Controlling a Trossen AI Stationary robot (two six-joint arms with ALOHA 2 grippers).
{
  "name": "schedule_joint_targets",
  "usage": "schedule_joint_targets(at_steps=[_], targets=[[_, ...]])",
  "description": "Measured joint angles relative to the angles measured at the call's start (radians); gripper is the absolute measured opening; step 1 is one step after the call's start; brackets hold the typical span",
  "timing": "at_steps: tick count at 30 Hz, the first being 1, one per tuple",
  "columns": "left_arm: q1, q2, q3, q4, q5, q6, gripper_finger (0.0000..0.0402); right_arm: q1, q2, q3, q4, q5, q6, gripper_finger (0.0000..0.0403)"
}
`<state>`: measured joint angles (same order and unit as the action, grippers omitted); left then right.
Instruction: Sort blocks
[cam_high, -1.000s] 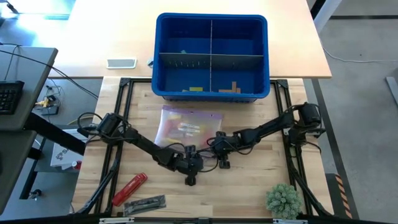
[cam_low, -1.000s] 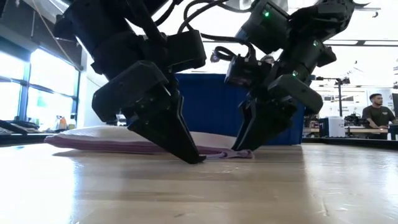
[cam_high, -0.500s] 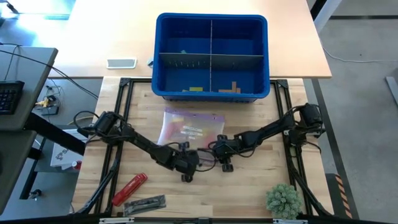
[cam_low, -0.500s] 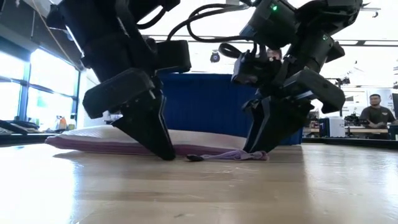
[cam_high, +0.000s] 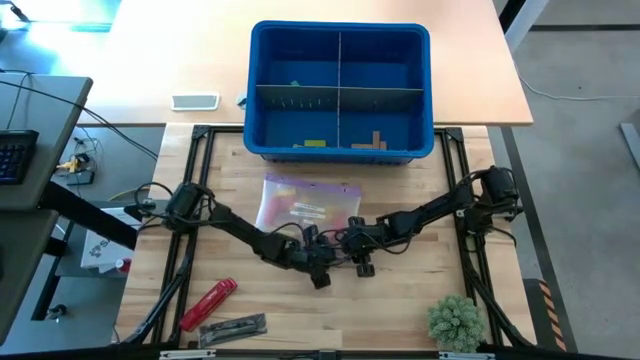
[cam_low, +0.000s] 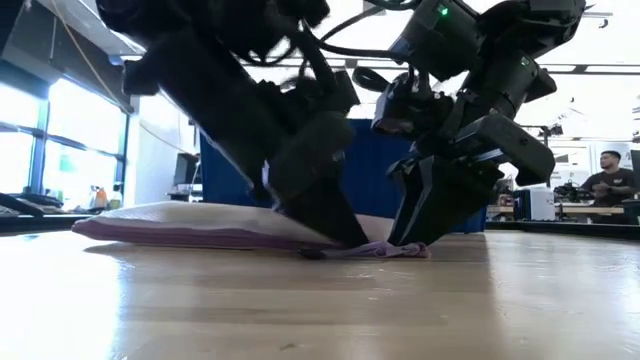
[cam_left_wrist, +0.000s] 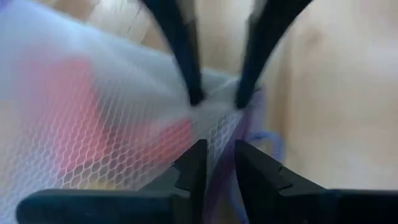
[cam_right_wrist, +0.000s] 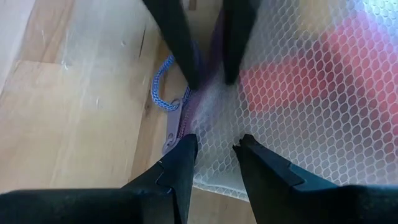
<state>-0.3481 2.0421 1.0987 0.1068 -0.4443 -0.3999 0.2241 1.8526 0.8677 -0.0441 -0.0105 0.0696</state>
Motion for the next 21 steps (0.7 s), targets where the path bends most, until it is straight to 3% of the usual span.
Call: schedule_joint_targets(at_steps=[4,8,21], targets=[[0.019,0.021,0.006,-0.029,0.040,-0.034,0.0051,0.000,0.000,0.000,0.001,0.002,0.000,0.0114],[0.015,0.010,0.007,-0.059,0.100,0.065,0.0049,-0.004,0.000,0.001,-0.005,0.004,0.001,0.0114],[-0.031,-0.032,0.007,-0.209,0.103,0.091,0.0049,-0.021,0.000,0.003,-0.002,0.013,-0.007,0.0114]])
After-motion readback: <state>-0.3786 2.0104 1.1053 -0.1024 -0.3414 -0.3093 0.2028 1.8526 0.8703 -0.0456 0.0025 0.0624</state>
